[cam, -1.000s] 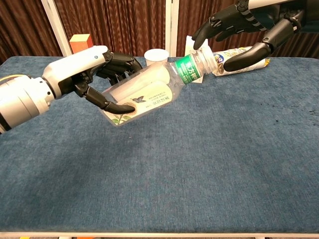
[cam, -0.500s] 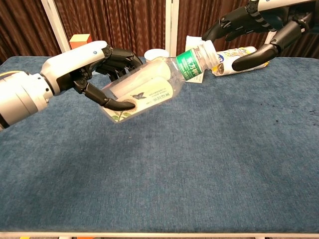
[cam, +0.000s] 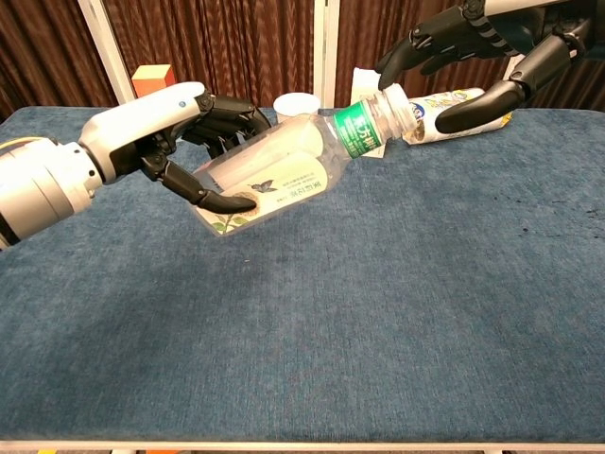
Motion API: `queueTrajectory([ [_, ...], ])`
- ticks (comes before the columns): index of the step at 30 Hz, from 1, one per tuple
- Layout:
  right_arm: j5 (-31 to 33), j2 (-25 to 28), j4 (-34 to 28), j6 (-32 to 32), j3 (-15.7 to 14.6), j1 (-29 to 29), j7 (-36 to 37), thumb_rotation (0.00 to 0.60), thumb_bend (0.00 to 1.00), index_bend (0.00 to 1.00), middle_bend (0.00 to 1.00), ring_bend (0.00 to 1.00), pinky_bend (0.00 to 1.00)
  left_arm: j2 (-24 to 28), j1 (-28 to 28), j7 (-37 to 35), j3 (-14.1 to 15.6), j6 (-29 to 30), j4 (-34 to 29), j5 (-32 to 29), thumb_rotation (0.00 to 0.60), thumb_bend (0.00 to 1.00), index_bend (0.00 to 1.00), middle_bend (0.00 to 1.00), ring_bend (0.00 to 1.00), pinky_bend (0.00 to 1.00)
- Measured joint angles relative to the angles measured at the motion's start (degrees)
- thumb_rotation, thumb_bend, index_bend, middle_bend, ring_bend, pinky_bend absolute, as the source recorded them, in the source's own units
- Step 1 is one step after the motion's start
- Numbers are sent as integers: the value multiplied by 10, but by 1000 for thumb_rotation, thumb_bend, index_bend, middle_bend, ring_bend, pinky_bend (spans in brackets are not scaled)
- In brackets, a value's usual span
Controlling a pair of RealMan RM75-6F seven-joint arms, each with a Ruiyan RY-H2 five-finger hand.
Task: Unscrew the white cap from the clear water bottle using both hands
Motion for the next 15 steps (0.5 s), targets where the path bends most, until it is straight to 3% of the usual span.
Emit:
queueTrajectory([
  [15, 7, -3, 4, 20, 1, -6, -7, 420, 101, 252, 78, 0, 0, 3, 0, -2, 0, 5, -1, 4, 600, 380, 590, 595, 508, 583],
])
